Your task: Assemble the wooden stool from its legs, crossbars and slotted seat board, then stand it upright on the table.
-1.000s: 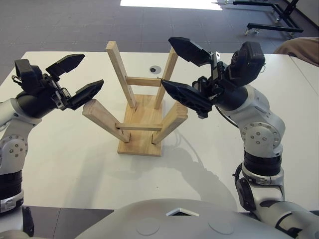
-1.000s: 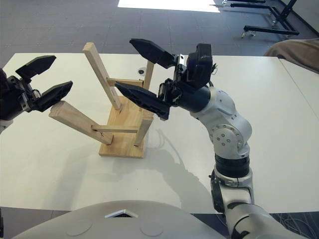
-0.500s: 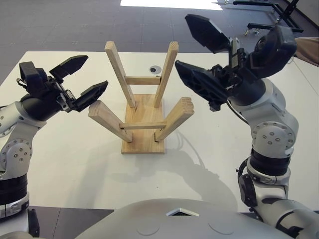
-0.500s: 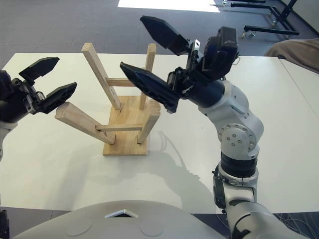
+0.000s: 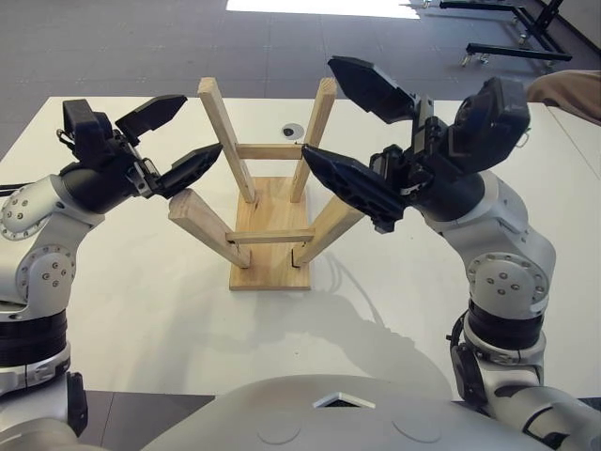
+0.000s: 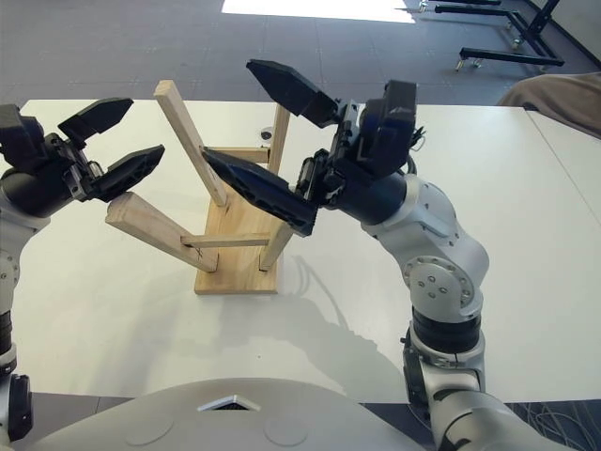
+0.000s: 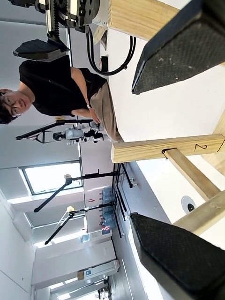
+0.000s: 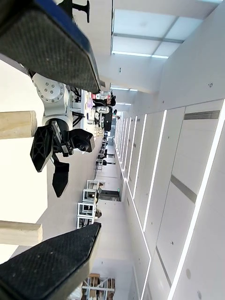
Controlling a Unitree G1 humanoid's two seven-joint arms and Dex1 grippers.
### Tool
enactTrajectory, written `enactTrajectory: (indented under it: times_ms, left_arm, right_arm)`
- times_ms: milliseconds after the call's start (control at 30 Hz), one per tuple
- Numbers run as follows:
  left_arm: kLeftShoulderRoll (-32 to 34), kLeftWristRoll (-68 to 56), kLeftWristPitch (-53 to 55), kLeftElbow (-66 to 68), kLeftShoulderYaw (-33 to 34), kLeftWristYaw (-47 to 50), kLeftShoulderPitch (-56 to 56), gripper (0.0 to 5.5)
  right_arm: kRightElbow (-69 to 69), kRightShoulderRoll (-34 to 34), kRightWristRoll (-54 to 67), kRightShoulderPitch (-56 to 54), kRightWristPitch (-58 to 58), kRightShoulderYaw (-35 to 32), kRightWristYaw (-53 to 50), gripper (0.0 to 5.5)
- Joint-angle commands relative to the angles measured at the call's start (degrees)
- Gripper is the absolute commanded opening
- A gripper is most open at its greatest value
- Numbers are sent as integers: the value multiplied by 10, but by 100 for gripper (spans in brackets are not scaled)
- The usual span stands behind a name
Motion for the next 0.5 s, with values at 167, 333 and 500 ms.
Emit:
enactTrajectory:
  times_ms: [167, 333, 500]
  left_arm:
    - [4, 11, 11, 5, 11, -14, -1, 464]
    - [4, 11, 24, 6, 7, -18, -8, 464]
    - [1, 13, 33, 8, 1, -21, -14, 464]
  right_arm:
    - [-28, -9, 33, -57, 11, -10, -26, 504]
    - [30, -55, -79, 55, 48, 164, 15, 504]
    - [56, -104, -167, 66, 46, 229, 34, 504]
